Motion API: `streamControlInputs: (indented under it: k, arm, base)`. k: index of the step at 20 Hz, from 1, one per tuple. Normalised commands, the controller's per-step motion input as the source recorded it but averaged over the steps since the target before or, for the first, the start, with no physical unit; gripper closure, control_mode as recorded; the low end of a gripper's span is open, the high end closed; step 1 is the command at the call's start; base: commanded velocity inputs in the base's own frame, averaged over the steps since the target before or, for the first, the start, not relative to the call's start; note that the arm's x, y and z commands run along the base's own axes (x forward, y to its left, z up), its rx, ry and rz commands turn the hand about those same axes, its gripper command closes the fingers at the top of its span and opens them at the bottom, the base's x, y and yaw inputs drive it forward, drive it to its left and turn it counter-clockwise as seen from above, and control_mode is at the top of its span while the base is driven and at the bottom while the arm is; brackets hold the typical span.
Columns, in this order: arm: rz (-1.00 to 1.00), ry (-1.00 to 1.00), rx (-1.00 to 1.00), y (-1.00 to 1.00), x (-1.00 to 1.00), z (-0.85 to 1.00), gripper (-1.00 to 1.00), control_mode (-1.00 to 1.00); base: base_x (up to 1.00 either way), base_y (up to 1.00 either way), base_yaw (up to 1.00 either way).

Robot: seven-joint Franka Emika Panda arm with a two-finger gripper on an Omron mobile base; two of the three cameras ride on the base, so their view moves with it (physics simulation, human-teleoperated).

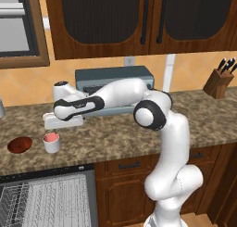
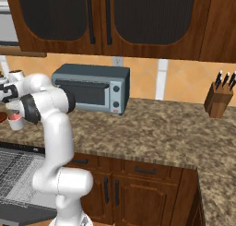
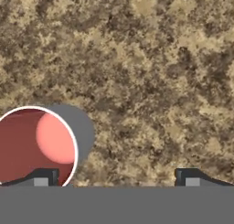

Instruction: Pick up the cup and bowl from the counter, place them in the dishwasher, and close the dishwasher door.

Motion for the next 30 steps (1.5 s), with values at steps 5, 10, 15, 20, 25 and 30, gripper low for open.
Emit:
streamControlInputs:
  k: [5,10,15,20,25,30]
  arm:
    - [0.00,-0.01,0.00,0.39,-0.02,0.00,-1.00,-1.00]
    - [0.00,-0.03,0.00,0.04,-0.10,-0.05,-1.00,-1.00]
    - [0.00,-0.02,0.00,-0.02,-0.52,-0.21,-1.00,-1.00]
    - [-0.03,-0.02,0.00,-0.23,-0.03,-0.59,-1.00,-1.00]
    - [-0.07,-0.02,0.00,-0.30,0.00,-0.38,-1.00,-1.00]
    - [-0.01,0.00,0.00,-0.02,0.00,-0.12,-1.00,-1.00]
  base:
    - [0.00,0.00,0.00]
    - [0.00,0.00,0.00]
    - [0.00,0.00,0.00]
    - [0.00,0.00,0.00]
    - [0.00,0.00,0.00]
    - [0.00,0.00,0.00]
